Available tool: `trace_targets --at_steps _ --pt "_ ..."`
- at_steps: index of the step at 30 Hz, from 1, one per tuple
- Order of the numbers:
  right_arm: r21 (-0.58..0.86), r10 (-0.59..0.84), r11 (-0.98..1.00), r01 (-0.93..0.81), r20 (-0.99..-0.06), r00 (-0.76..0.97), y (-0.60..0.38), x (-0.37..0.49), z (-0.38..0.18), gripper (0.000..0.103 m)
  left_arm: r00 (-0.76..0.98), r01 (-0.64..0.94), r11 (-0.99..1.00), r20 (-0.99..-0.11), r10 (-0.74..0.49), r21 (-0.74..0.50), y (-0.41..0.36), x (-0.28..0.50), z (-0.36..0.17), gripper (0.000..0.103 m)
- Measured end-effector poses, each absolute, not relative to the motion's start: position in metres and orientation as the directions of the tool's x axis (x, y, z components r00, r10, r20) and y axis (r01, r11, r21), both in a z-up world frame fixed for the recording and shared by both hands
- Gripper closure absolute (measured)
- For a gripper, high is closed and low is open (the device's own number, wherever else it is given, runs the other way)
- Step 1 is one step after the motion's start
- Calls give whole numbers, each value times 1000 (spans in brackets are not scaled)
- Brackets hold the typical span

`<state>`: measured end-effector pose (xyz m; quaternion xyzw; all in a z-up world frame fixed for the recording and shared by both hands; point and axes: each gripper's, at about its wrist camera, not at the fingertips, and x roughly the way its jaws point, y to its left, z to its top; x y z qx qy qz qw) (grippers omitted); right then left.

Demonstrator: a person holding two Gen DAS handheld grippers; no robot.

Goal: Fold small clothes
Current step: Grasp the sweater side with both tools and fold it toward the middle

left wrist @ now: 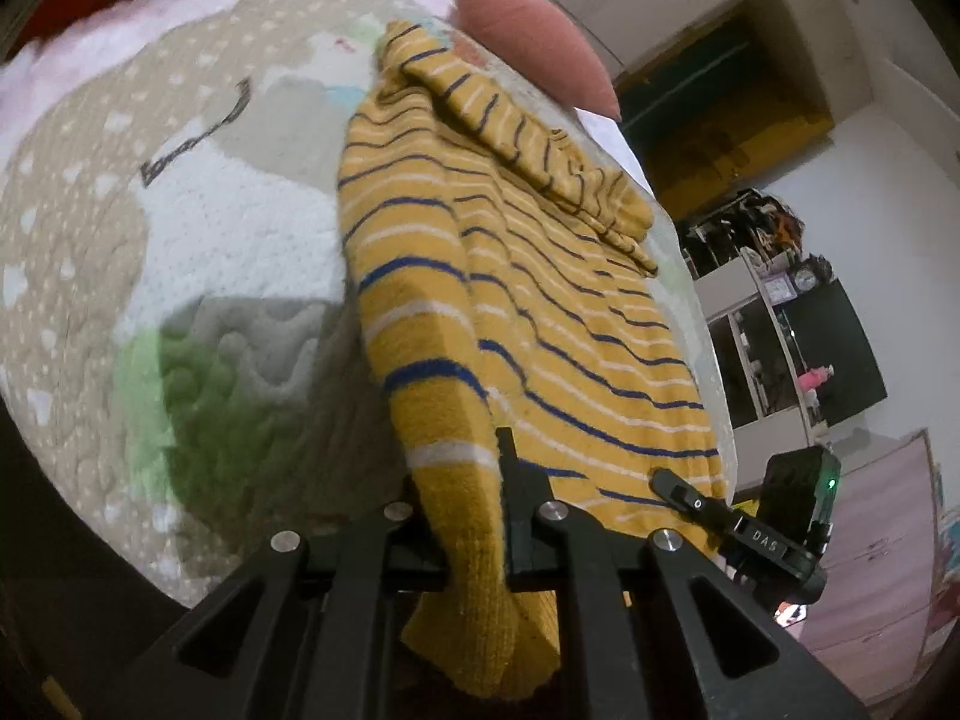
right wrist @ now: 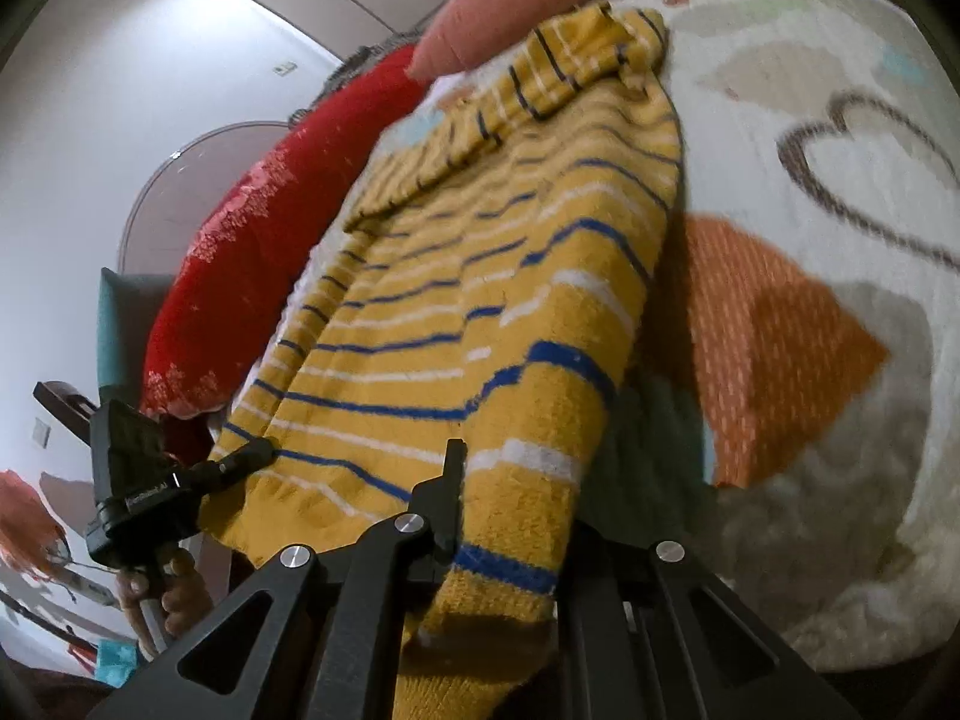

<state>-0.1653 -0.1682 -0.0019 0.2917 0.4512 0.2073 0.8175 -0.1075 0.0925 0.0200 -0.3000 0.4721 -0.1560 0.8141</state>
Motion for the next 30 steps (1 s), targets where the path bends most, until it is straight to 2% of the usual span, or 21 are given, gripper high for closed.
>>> trace_targets --at_steps 13,21,27,28,29,30 --pt "681 628 721 -129 -564 536 -176 -134 28 91 524 26 770 -647 -553 -637 87 -73 54 93" --pt "715 642 686 -138 -506 576 -182 -53 65 91 576 39 786 -628 -522 -617 87 16 82 93" --pt "755 671 647 -105 -500 547 -183 26 60 90 531 2 783 -663 -528 -622 87 92 67 93" --pt "774 686 627 -87 -496 532 -185 42 54 89 516 -6 785 -675 -528 -619 87 105 63 93" --pt "794 701 603 -71 -486 522 -187 55 48 83 507 -9 785 -679 -531 -620 87 112 60 92" --pt "816 718 575 -59 -469 514 -189 67 43 70 500 -13 779 -679 -537 -626 88 123 58 92"
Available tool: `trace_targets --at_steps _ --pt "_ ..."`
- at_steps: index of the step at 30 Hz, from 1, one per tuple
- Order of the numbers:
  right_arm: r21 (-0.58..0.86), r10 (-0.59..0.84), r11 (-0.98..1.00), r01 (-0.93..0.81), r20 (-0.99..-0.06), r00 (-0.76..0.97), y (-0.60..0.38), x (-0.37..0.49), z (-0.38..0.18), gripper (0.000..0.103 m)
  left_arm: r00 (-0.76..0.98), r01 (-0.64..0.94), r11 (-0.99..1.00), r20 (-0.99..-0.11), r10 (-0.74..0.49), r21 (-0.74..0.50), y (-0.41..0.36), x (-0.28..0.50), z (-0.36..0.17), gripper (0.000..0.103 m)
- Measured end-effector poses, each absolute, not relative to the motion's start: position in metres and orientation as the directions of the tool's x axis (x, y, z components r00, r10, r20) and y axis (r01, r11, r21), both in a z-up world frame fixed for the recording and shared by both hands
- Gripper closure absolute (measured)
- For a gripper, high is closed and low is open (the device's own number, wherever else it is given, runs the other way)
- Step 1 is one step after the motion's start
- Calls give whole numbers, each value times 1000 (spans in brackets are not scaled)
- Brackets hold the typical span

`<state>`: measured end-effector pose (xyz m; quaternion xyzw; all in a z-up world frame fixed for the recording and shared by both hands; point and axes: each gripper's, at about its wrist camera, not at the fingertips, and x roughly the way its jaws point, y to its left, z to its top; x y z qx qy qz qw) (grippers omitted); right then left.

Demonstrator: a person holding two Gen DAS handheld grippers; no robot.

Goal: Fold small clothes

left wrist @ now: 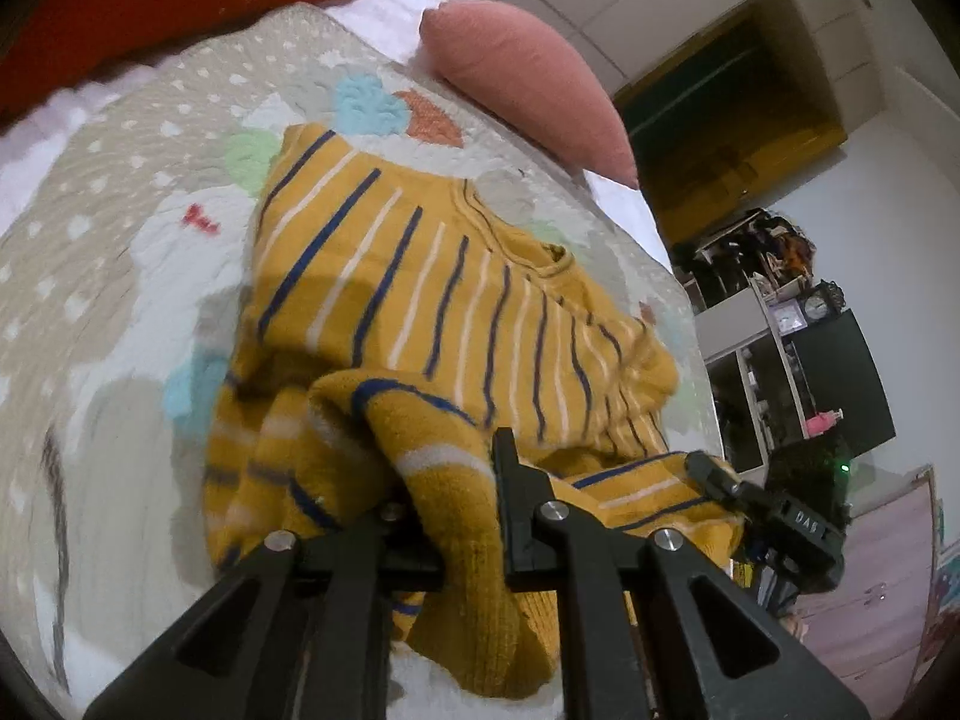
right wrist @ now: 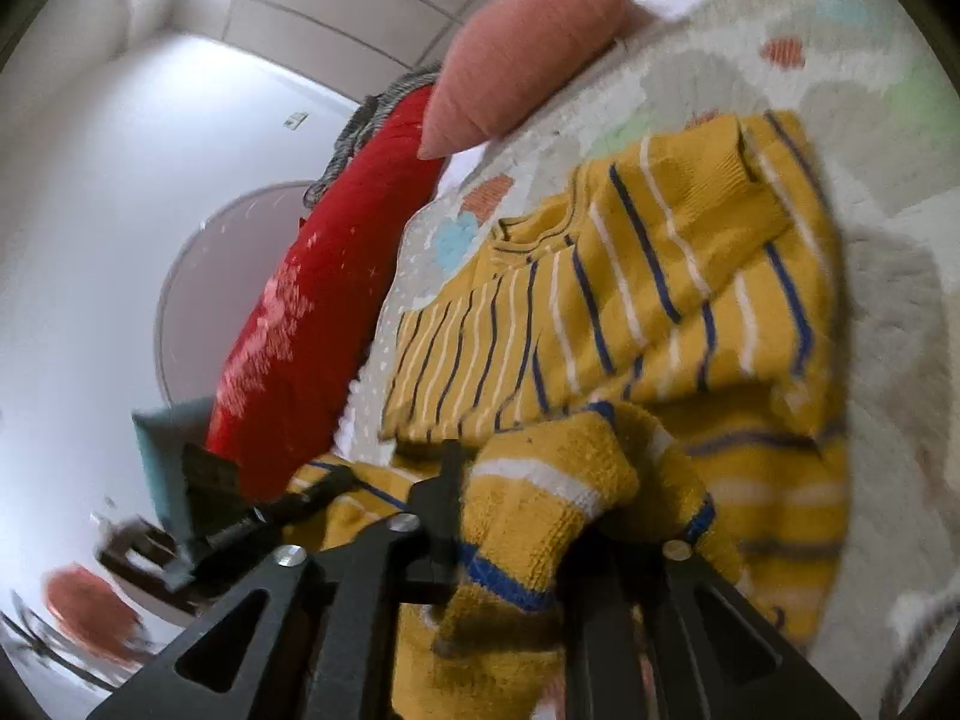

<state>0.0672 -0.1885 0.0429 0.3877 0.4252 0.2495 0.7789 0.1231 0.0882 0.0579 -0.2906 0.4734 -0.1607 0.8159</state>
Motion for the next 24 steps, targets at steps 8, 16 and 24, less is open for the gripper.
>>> trace_targets --at_steps 8,16,24 --pt "921 766 383 70 -359 534 -207 162 6 21 566 -117 533 -497 -658 -838 132 192 48 49" --pt "952 729 267 147 -299 616 -237 203 -11 16 625 -121 484 -445 -641 -867 155 210 55 32" --pt "886 607 447 126 -404 685 -255 192 26 13 659 -106 626 -527 -538 -772 169 202 86 27"
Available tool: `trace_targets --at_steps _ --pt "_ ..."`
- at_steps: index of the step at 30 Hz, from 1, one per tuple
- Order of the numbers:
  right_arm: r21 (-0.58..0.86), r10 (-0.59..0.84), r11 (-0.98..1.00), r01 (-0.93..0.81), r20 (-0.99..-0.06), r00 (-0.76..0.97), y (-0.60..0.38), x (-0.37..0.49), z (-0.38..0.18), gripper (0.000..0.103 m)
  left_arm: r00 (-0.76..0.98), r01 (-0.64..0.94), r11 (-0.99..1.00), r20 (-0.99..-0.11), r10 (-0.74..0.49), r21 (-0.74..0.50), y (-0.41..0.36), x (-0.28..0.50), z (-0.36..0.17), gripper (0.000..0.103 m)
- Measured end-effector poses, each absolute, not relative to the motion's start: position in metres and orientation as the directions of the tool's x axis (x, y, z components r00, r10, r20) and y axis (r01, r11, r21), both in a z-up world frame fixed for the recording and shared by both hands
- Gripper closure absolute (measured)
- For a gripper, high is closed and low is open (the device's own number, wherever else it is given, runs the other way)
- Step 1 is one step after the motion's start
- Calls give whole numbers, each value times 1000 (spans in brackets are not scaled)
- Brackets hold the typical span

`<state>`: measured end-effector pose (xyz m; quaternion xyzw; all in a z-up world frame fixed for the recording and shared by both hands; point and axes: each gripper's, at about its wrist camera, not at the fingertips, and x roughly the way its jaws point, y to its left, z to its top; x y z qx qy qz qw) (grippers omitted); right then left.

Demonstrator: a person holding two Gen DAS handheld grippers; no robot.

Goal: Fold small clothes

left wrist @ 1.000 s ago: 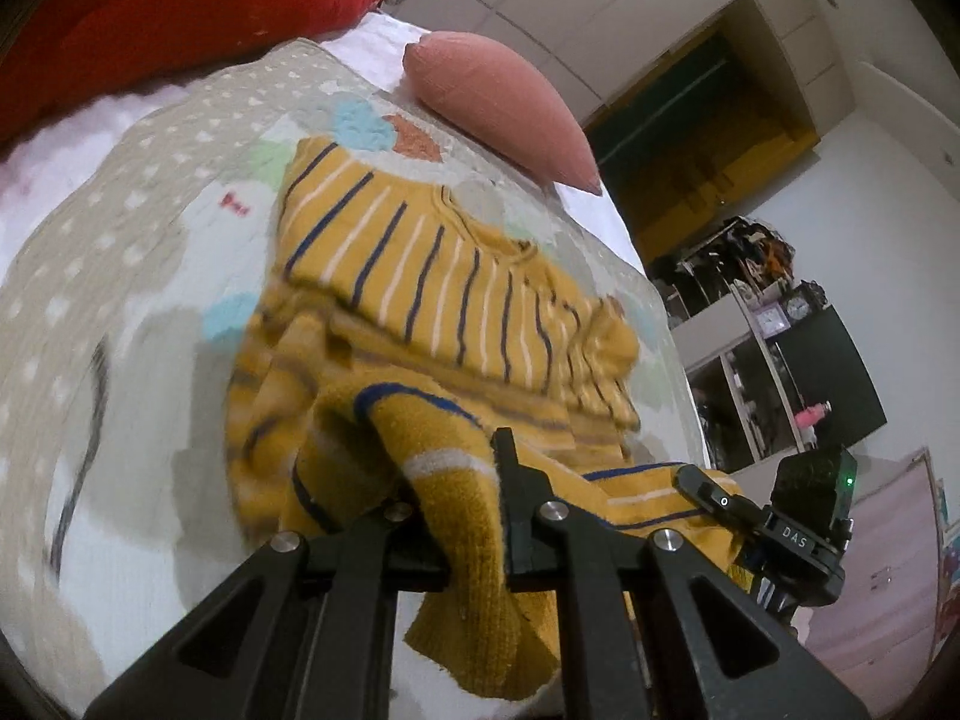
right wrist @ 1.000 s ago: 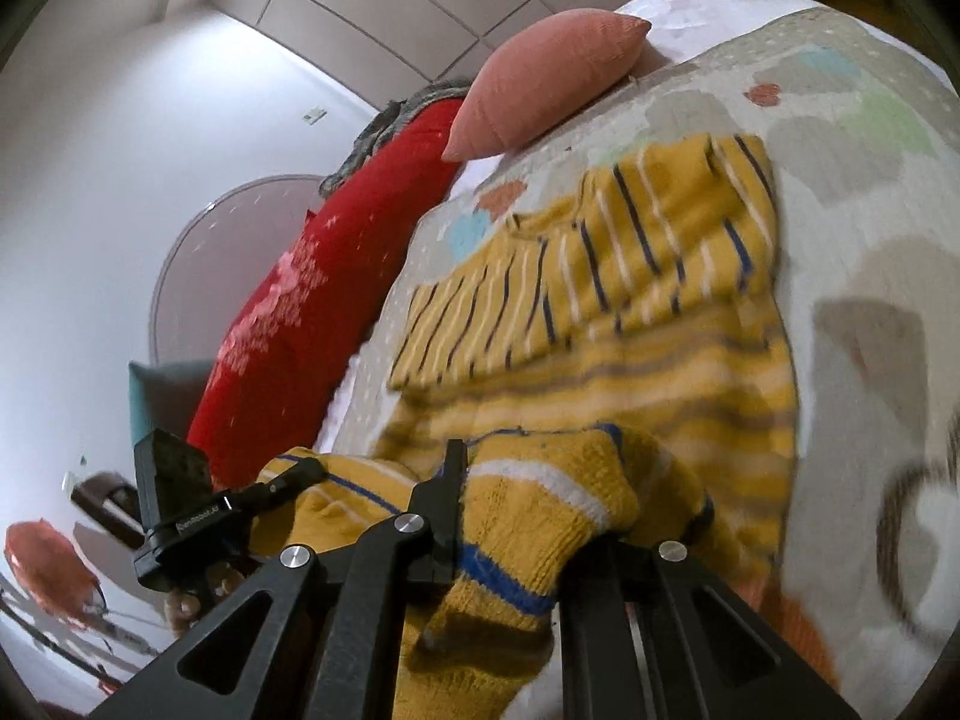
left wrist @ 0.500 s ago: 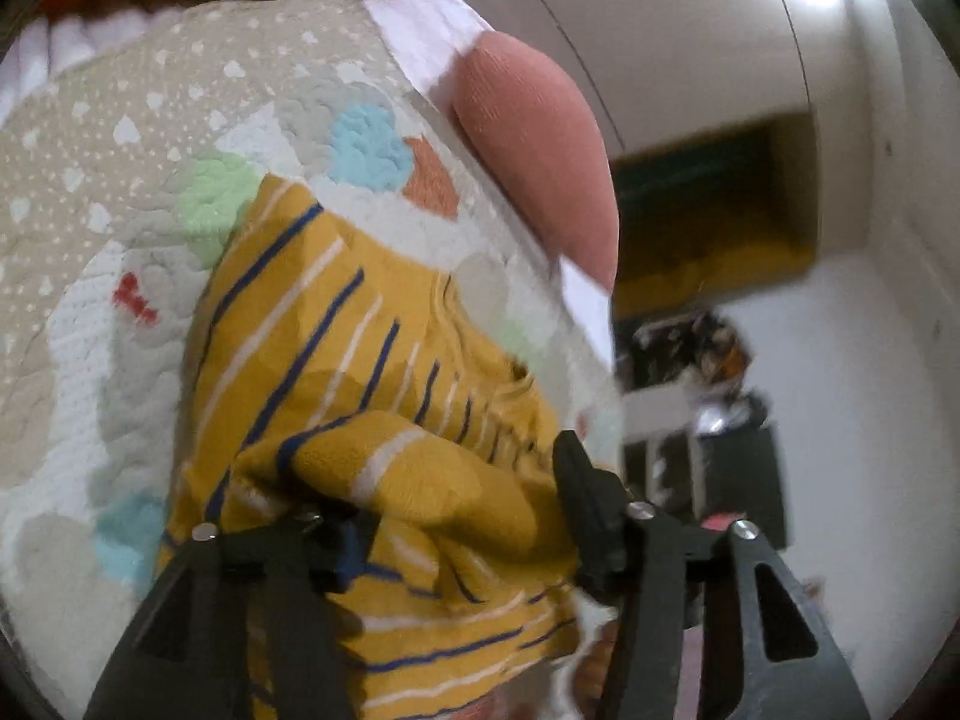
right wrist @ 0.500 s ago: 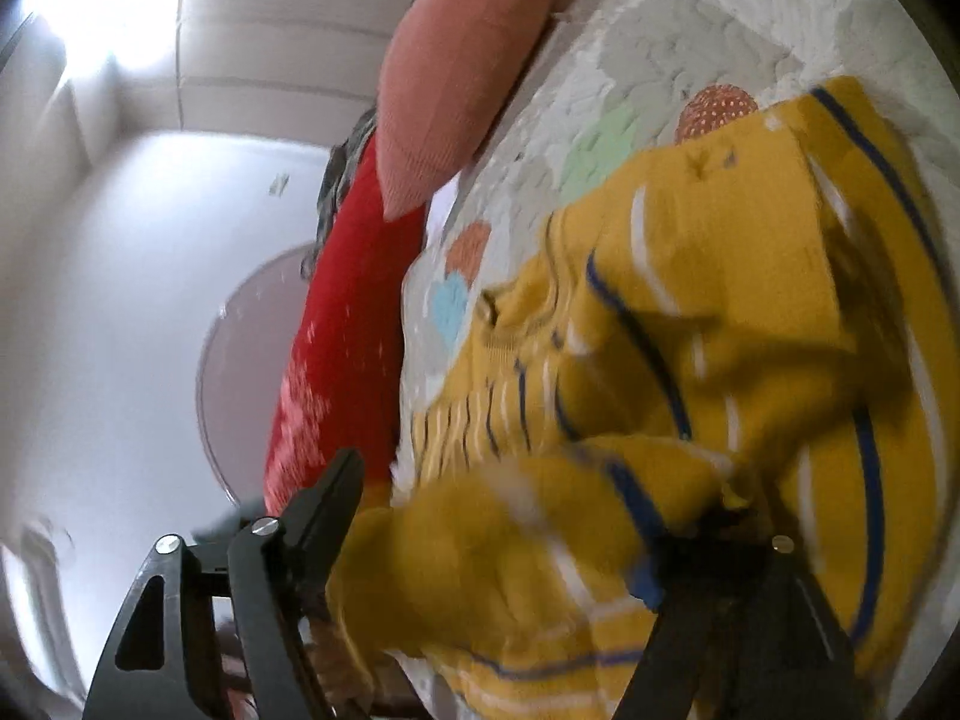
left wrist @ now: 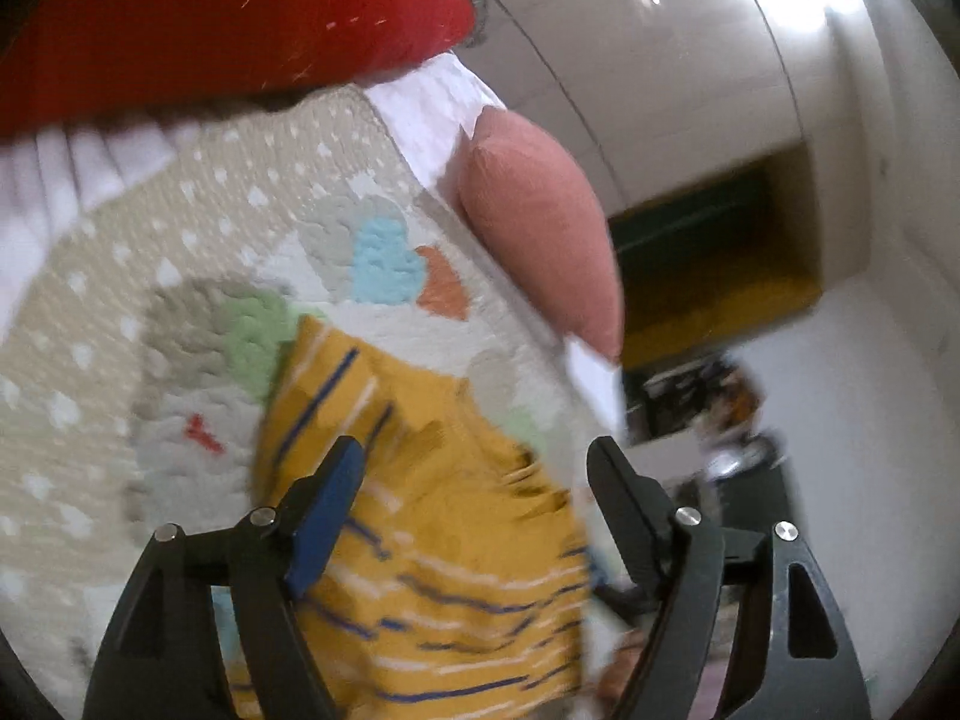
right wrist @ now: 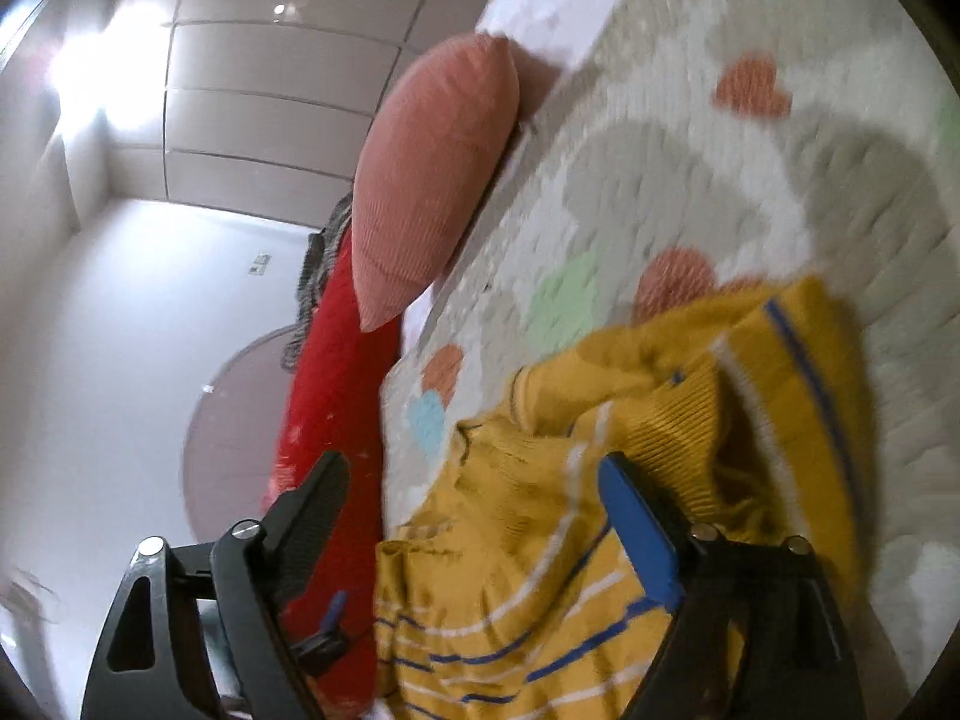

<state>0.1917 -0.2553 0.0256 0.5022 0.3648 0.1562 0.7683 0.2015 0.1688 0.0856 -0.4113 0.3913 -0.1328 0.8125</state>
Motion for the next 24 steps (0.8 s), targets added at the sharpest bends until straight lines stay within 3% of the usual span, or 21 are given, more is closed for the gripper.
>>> trace_targets --at_steps 3,10,12,13,18,20,24 --pt "779 544 619 96 -514 663 -245 182 43 13 604 -69 777 -646 -467 -626 146 194 84 27" --pt "470 381 883 -12 -702 602 -197 181 56 13 493 40 944 -816 -303 -326 99 181 44 27" --pt "367 315 930 -34 -744 589 -183 188 54 13 472 -4 977 -862 -188 -215 102 189 33 42" --pt "312 273 949 -35 -766 582 -178 194 51 15 464 -18 978 -869 -175 -206 107 194 30 51" --pt "167 91 980 106 -855 511 -186 236 19 18 444 -111 967 -882 -157 -228 134 236 24 51" --pt "194 84 966 169 -860 503 -200 246 11 18 448 -150 965 -885 -130 -217 142 249 25 52" --pt "284 117 927 243 -837 534 -224 246 15 18 457 -207 904 -854 -248 -373 167 256 27 53"
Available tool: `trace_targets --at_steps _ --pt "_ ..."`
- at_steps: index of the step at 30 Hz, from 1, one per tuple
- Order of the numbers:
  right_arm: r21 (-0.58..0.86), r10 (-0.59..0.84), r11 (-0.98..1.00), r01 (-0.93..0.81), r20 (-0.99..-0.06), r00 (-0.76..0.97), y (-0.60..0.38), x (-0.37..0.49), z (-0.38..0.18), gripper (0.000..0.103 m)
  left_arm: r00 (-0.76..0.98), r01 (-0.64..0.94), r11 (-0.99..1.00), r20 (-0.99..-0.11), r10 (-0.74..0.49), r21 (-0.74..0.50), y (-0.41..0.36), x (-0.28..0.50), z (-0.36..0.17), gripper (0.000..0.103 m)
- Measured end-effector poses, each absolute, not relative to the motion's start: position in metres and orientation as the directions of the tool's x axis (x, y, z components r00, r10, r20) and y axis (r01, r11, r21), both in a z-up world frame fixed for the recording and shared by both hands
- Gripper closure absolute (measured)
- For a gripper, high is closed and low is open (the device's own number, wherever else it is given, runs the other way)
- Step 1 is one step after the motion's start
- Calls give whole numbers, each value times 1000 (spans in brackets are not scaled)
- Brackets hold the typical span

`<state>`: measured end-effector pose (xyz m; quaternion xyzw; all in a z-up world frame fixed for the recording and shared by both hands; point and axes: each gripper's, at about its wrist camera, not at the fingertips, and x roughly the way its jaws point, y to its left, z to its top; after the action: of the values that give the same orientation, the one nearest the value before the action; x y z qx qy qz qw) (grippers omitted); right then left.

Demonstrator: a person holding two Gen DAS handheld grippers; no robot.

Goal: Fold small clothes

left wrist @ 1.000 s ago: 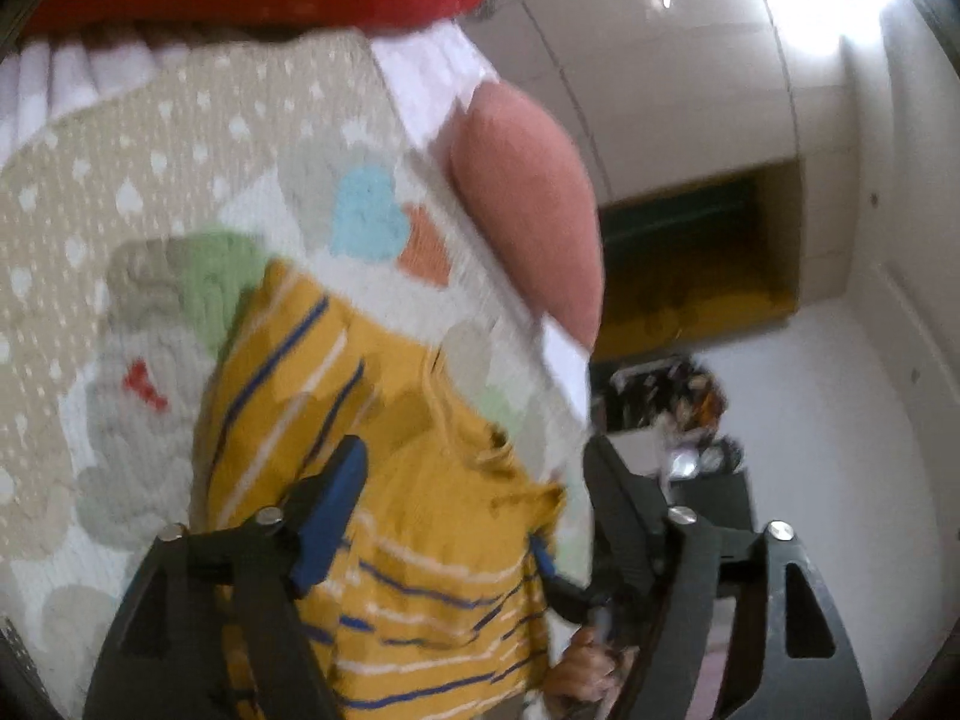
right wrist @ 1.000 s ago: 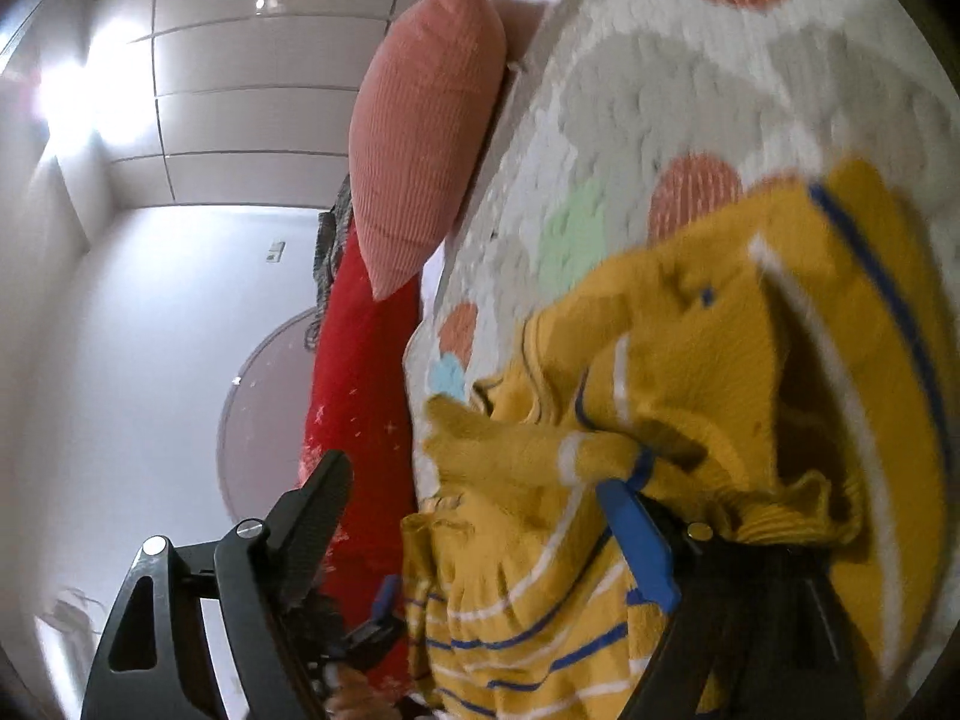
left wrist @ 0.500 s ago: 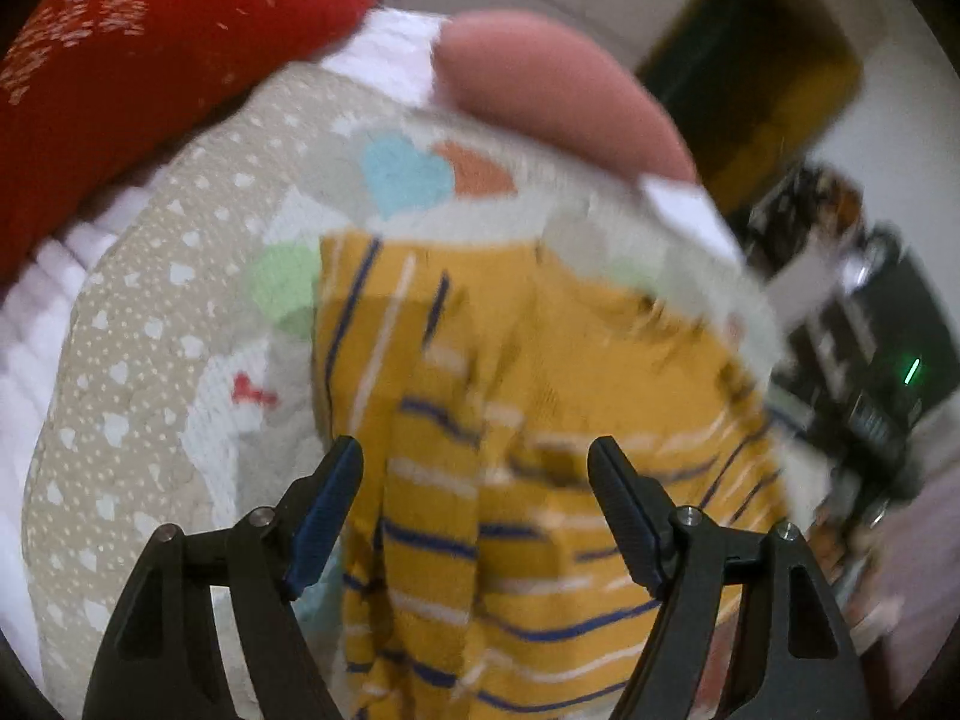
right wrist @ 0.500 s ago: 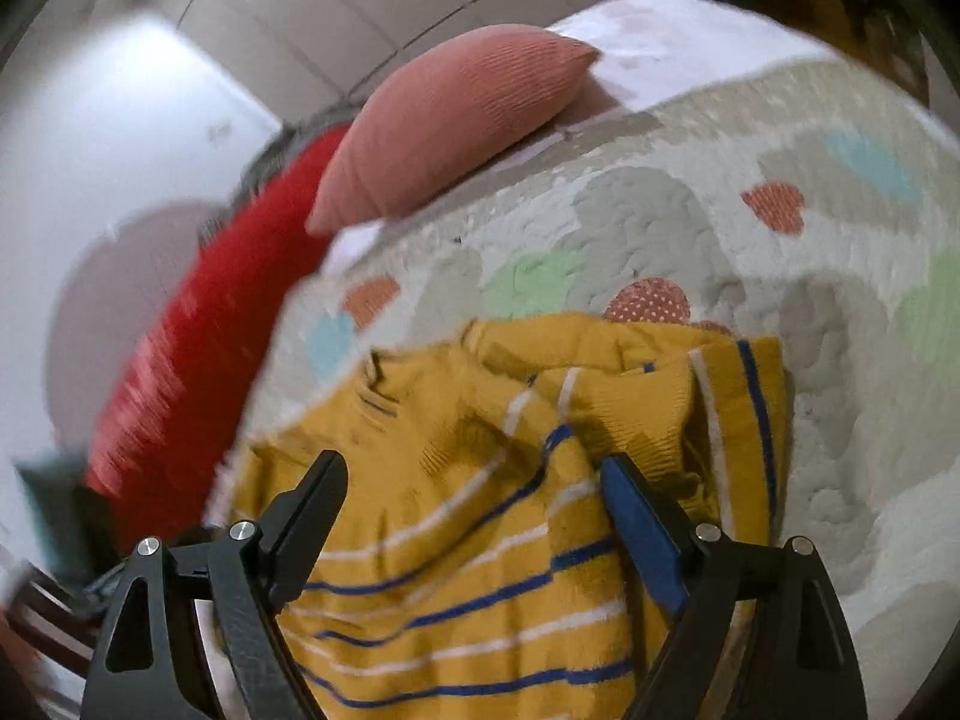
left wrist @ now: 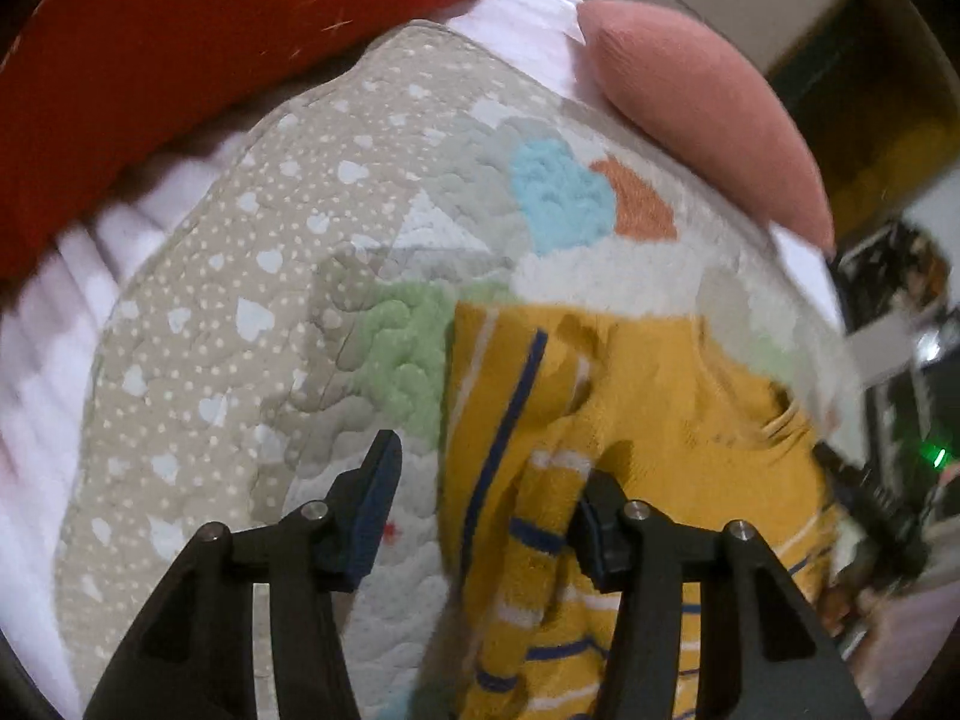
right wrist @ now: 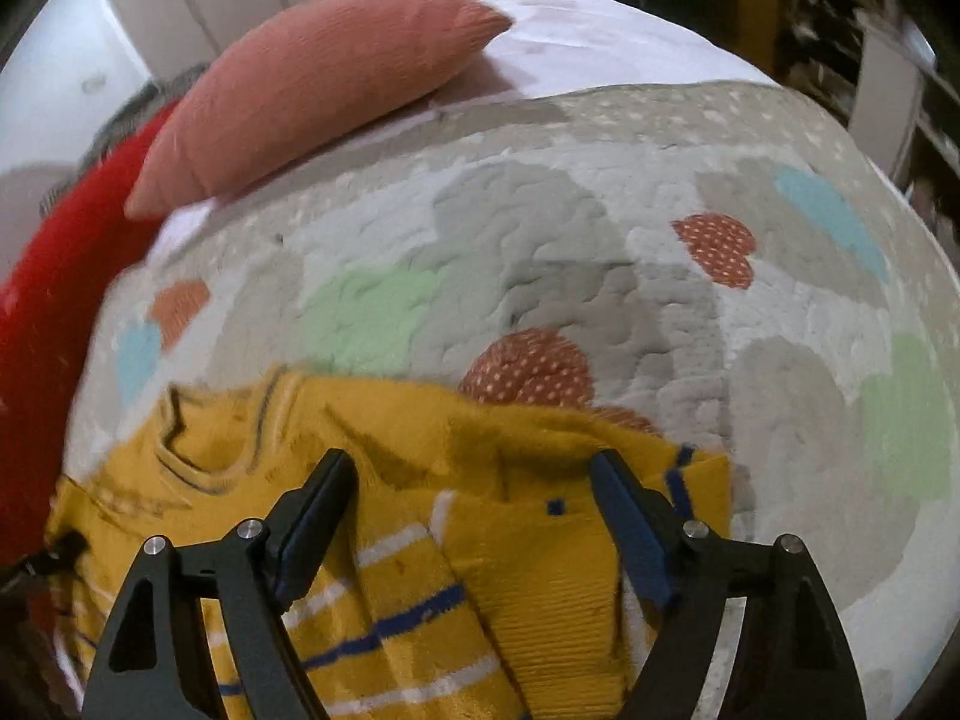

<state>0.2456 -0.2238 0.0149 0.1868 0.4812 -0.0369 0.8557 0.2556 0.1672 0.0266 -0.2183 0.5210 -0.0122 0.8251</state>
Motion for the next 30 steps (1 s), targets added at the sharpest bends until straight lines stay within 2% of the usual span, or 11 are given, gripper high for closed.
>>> trace_targets --at_steps 6,11,16,17,18,19,20,21,23,27,30 --pt "337 144 917 212 -776 614 -252 198 44 17 499 -114 933 -831 -243 -341 154 217 48 49" --pt "396 243 909 130 -757 607 -260 123 48 17 509 -48 916 -798 -321 -399 154 168 46 33" --pt "485 355 871 74 -727 588 -256 57 28 17 443 47 922 -819 -365 -385 136 127 18 32" --pt "505 379 861 61 -718 584 -252 48 23 18 419 54 924 -831 -365 -378 131 121 8 42" --pt "520 398 853 53 -711 580 -248 43 18 27 418 57 935 -842 -340 -349 128 118 5 51" --pt "539 418 841 49 -705 572 -244 40 12 54 419 66 945 -851 -317 -319 126 116 5 67" --pt "566 449 823 49 -701 555 -240 39 5 65 412 81 943 -851 -326 -322 126 116 8 85" --pt "582 463 811 59 -701 543 -238 39 1 73 399 82 938 -852 -340 -336 129 119 13 88" --pt "589 456 804 80 -697 553 -241 40 2 90 432 60 969 -869 -243 -241 134 125 33 91" --pt "550 367 818 167 -724 584 -260 32 11 92 473 38 984 -864 -170 -173 140 133 64 91" --pt "468 273 850 241 -783 559 -271 20 4 92 478 12 989 -868 -135 -148 136 125 63 77"
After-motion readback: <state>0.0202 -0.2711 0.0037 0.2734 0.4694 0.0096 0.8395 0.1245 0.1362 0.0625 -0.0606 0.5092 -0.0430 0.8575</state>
